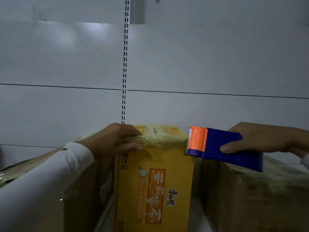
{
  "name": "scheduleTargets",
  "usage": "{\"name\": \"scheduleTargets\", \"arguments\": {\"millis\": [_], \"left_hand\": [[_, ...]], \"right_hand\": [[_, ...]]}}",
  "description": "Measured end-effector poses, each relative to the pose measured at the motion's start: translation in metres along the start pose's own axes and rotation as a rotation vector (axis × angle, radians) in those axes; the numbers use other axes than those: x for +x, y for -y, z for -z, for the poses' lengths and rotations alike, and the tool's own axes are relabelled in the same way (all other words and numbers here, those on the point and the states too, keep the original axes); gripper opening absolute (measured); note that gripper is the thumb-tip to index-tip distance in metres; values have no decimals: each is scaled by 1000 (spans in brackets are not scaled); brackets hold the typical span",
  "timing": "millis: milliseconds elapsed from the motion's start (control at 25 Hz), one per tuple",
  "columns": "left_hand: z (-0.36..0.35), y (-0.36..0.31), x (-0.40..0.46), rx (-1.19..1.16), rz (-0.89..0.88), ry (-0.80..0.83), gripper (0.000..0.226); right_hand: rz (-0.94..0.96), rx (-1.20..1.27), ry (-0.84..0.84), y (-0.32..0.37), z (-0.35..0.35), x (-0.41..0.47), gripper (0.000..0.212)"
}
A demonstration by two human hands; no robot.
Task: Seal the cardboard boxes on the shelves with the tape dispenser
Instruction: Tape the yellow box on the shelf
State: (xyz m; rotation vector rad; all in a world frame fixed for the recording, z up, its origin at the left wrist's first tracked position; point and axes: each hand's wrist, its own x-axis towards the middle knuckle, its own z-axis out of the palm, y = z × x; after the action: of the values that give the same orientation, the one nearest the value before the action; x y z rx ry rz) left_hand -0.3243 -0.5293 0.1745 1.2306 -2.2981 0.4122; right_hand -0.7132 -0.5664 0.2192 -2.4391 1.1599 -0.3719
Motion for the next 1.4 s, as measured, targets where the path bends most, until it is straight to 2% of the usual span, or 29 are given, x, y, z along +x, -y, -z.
{"name": "scheduleTargets", "arguments": {"millis": [80,120,200,240,320,360,440,520,640,840,1040,1160,1320,1400], "left_hand": [[7,-10,14,185,92,48,85],[6,-16,23,298,107,16,95],[-7,-35,43,391,44,-57,102],[-17,-45,53,383,11,-28,95],[-38,-54,63,391,-34,54,67],[-45,-51,62,408,-57,29,54],[-48,-38,54,410,-101,-57,45],[-43,-28,44,334,-157,-100,51],[-37,-21,39,267,-214,-114,58],[-39,-20,40,218,-153,-134,62],[-40,-21,41,177,-176,-187,63],[-38,-17,38,167,-170,-206,64],[-35,-16,38,124,-102,-171,75],[-35,-27,47,198,-37,-119,79]], "right_hand": [[15,10,-40,-5,-6,5,52],[21,14,-42,-7,-8,8,54],[30,7,-34,-8,-11,11,55],[34,4,-27,-8,-11,12,55],[39,6,-7,-6,-11,12,57],[45,5,10,-4,-11,12,57],[75,11,54,-3,-12,14,50],[103,1,88,0,-12,16,40],[111,-41,91,-2,-3,8,48],[-21,-1,113,-16,15,-20,57],[-78,-3,102,-15,14,-17,47],[-92,-8,106,-15,15,-27,52],[-121,-19,74,-17,13,-40,58],[-144,-58,5,-12,9,-35,58]]}}
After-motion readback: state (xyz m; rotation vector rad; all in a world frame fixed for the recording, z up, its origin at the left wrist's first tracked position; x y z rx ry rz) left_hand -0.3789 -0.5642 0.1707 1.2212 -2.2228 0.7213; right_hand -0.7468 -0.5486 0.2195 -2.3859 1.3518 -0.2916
